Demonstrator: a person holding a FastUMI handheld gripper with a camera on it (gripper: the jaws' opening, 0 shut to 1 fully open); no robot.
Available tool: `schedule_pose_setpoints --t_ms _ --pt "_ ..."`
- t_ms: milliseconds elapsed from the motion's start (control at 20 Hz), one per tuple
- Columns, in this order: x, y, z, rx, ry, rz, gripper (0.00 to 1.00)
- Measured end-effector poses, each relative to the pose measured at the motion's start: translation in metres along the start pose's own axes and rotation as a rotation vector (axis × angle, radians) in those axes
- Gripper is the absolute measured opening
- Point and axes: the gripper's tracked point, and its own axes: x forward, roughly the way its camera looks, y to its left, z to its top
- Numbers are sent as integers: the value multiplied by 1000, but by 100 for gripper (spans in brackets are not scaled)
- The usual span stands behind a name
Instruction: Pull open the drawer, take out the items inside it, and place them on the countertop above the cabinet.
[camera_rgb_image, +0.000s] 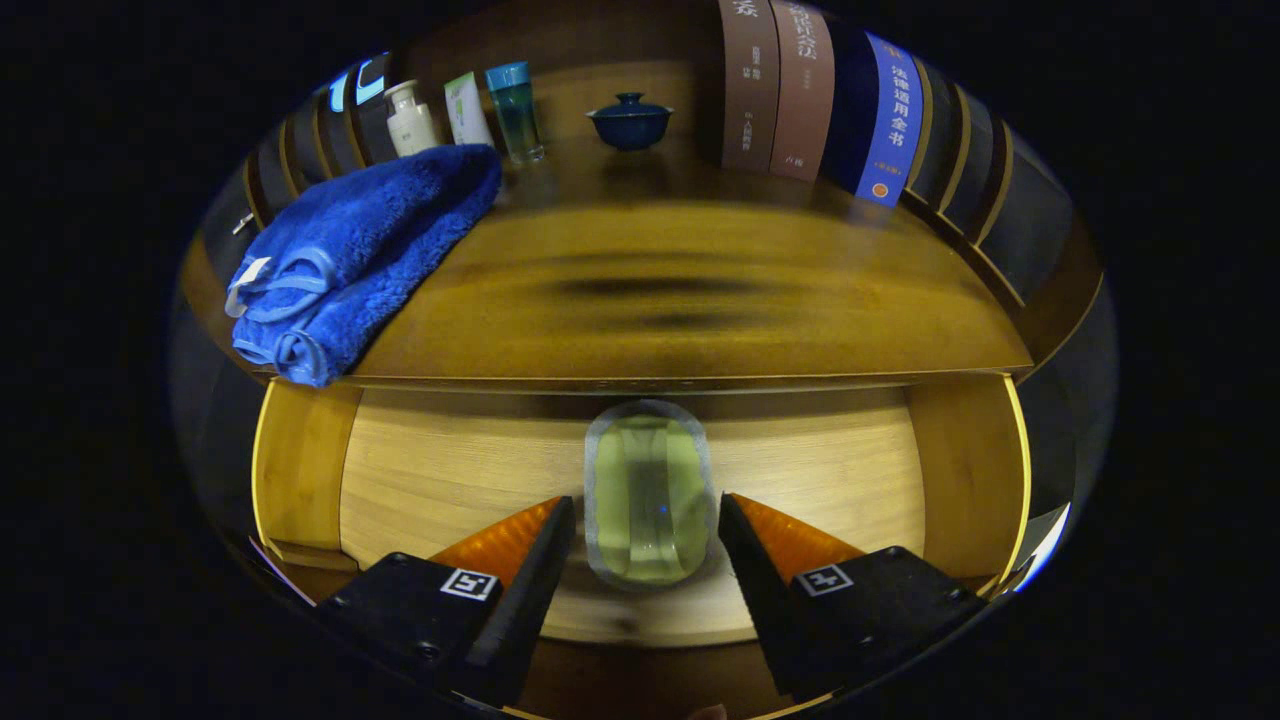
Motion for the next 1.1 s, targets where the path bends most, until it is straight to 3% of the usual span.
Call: schedule_pose_setpoints --t_ms 200,350,500,1100 --pt "10 -2 5 -5 -3 -14 67" --pt "5 0 8 35 -31 9 28" --pt "1 -1 9 6 -60 5 18" --pt "-50 -6 5 9 -129 -30 18"
